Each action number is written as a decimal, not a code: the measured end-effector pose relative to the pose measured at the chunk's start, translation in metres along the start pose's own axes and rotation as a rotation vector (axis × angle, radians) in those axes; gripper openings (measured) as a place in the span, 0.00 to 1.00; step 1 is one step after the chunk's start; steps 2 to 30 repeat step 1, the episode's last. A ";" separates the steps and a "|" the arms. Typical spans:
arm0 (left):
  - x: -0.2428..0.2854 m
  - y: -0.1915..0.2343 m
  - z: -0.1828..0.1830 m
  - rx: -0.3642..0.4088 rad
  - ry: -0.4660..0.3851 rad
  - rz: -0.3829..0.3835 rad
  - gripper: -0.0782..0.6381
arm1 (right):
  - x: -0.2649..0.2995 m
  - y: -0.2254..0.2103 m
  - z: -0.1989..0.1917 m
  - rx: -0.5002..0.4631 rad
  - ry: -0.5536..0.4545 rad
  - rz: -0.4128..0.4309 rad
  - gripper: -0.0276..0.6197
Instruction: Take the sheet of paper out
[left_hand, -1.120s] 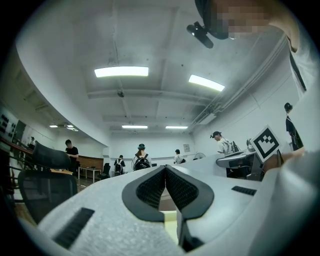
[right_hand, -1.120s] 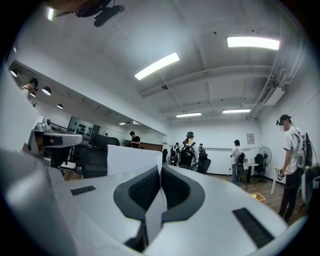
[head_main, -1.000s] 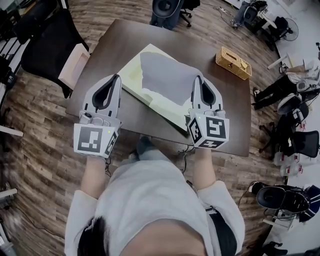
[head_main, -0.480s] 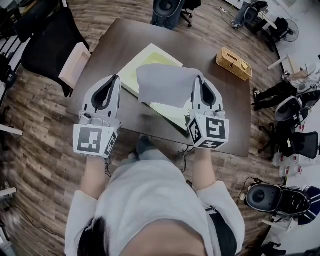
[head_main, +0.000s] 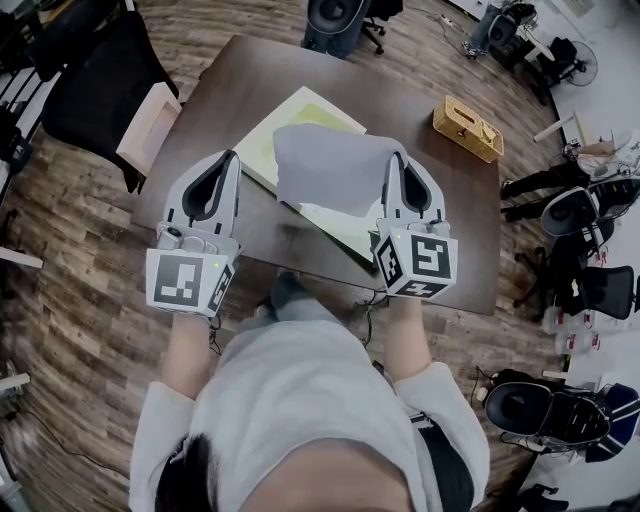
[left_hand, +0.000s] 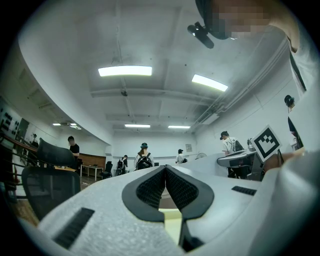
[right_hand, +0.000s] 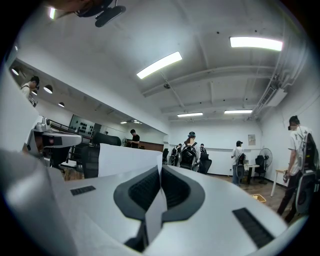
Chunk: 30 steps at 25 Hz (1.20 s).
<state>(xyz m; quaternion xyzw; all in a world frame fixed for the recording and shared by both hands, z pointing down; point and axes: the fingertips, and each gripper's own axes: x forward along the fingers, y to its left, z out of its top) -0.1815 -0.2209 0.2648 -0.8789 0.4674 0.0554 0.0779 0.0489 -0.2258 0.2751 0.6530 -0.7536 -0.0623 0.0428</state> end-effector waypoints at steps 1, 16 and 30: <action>0.000 0.000 0.000 -0.001 0.000 0.000 0.12 | 0.000 0.000 0.000 -0.001 0.001 0.000 0.06; 0.000 0.000 0.000 -0.001 0.000 0.000 0.12 | 0.000 0.000 0.000 -0.001 0.001 0.000 0.06; 0.000 0.000 0.000 -0.001 0.000 0.000 0.12 | 0.000 0.000 0.000 -0.001 0.001 0.000 0.06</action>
